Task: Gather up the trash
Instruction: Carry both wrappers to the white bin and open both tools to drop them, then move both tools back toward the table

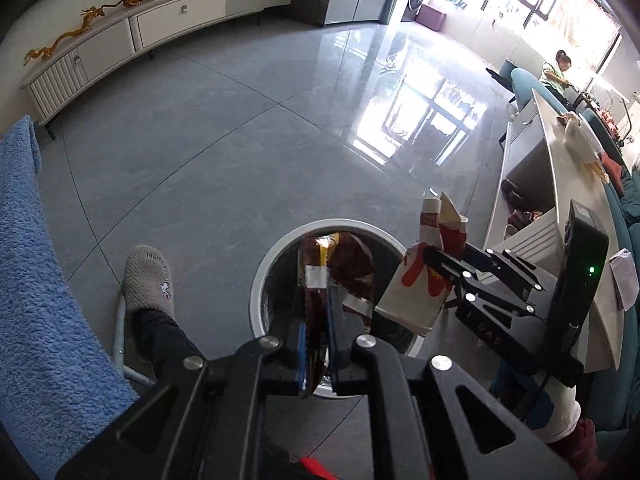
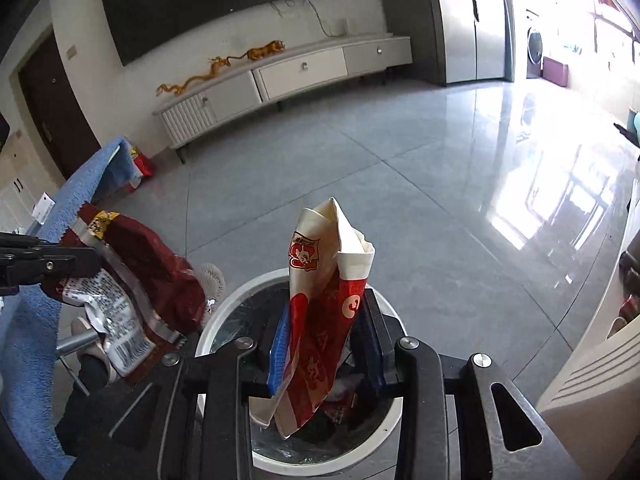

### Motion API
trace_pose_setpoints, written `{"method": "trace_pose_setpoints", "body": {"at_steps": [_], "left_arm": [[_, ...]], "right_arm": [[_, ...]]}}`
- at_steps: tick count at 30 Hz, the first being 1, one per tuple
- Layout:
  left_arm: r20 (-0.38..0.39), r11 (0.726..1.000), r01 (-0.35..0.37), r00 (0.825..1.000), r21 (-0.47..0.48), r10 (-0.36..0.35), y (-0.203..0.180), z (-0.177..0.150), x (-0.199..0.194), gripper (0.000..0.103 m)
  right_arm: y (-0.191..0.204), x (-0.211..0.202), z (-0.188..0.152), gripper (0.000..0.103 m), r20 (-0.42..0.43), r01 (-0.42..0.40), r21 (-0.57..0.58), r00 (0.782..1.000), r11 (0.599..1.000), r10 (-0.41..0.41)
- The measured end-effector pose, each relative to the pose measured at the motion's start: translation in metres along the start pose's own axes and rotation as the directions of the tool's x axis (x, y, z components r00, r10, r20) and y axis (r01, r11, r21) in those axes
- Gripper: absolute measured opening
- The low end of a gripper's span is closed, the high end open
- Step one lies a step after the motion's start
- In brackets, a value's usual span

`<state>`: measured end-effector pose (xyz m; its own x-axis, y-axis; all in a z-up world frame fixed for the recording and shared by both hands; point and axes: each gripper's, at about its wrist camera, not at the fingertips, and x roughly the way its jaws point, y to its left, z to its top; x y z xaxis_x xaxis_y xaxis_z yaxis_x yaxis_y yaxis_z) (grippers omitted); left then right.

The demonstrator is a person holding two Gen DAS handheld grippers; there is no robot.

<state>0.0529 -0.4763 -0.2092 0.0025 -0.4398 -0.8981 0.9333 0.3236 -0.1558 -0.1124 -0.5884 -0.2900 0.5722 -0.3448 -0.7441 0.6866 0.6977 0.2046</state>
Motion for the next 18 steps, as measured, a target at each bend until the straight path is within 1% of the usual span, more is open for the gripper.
{"method": "trace_pose_setpoints", "body": {"at_steps": [1, 3, 4, 5, 7, 10, 13, 15, 18], "left_arm": [[-0.008, 1.0, 0.004, 1.0, -0.001, -0.004, -0.001, 0.0, 0.005, 0.011], [-0.016, 1.0, 0.023, 1.0, -0.01, -0.023, 0.002, -0.002, 0.006, 0.019], [-0.016, 1.0, 0.025, 1.0, -0.015, -0.025, 0.003, -0.001, 0.007, 0.028], [-0.013, 0.999, 0.028, 1.0, -0.017, -0.028, 0.005, 0.0, 0.006, 0.034], [0.008, 0.999, 0.037, 0.999, -0.022, -0.037, 0.005, 0.0, 0.001, 0.04], [0.043, 1.0, 0.02, 0.999, -0.017, -0.019, 0.004, -0.001, -0.011, 0.041], [0.094, 1.0, -0.011, 0.995, -0.006, 0.012, 0.003, -0.004, -0.029, 0.041], [0.137, 0.999, -0.04, 0.99, 0.004, 0.039, 0.004, -0.009, -0.044, 0.041], [0.206, 0.997, -0.082, 0.975, 0.0, 0.08, 0.004, -0.016, -0.069, 0.041]], "right_arm": [[0.0, 0.002, -0.003, 0.034, -0.008, 0.0, -0.001, 1.0, 1.0, 0.0], [-0.001, 0.004, -0.009, 0.038, -0.023, 0.0, 0.003, 1.0, 1.0, 0.0], [-0.001, 0.004, -0.011, 0.042, -0.026, 0.003, 0.005, 1.0, 1.0, -0.003], [-0.004, 0.004, -0.011, 0.044, -0.027, 0.006, 0.007, 1.0, 1.0, -0.006], [-0.005, 0.004, -0.012, 0.046, -0.027, 0.008, 0.015, 1.0, 1.0, -0.008], [-0.006, -0.003, -0.012, 0.046, -0.019, 0.013, 0.02, 1.0, 1.0, -0.012], [-0.003, -0.012, -0.011, 0.046, -0.007, 0.015, 0.016, 1.0, 1.0, -0.014], [0.0, -0.022, -0.01, 0.046, 0.007, 0.014, 0.01, 1.0, 1.0, -0.014], [0.005, -0.036, -0.005, 0.046, 0.031, 0.017, 0.003, 0.999, 1.0, -0.017]]}}
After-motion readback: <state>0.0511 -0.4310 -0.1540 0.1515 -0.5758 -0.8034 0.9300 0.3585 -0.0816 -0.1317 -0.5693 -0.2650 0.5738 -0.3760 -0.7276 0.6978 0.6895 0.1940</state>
